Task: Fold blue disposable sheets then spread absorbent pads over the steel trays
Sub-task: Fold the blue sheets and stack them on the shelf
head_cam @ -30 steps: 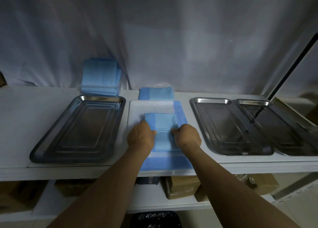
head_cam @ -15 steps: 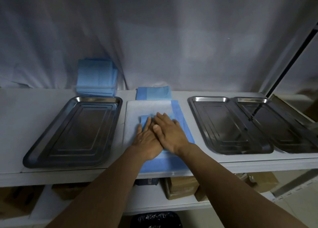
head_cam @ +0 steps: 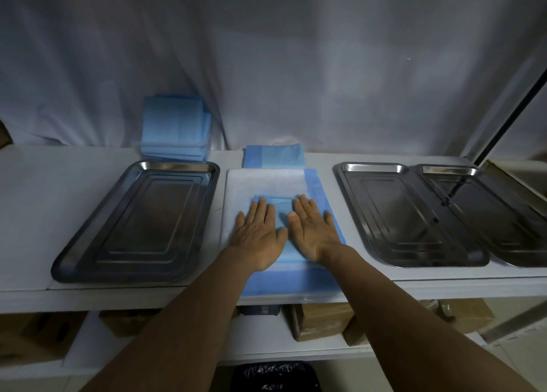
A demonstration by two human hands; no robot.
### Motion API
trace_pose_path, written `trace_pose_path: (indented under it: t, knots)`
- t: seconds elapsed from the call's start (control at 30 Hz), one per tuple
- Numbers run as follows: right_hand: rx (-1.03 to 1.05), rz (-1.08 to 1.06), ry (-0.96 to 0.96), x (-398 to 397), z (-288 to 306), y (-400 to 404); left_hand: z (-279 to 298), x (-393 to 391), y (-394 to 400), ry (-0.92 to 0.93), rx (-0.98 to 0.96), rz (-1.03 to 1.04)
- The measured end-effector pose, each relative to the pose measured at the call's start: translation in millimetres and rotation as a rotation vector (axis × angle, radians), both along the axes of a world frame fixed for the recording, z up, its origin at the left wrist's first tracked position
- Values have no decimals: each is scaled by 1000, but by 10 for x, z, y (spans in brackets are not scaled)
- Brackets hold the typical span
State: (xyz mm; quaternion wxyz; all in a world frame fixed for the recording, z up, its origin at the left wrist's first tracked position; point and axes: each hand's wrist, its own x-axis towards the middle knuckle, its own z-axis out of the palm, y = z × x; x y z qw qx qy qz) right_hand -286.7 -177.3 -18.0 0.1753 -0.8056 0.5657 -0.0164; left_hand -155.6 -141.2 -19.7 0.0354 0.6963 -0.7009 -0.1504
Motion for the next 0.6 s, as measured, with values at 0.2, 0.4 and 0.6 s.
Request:
trace_pose_path:
  t: [0.2, 0.4, 0.6]
  knots:
    - [-263, -1, 58, -95, 82, 101, 27, 108, 194, -83, -161, -12]
    - [-83, 51, -340, -276, 166, 371, -9, 66, 510, 50, -226, -151]
    - [-65, 141, -35, -282, 218, 351, 186, 37, 429, -16, -65, -127]
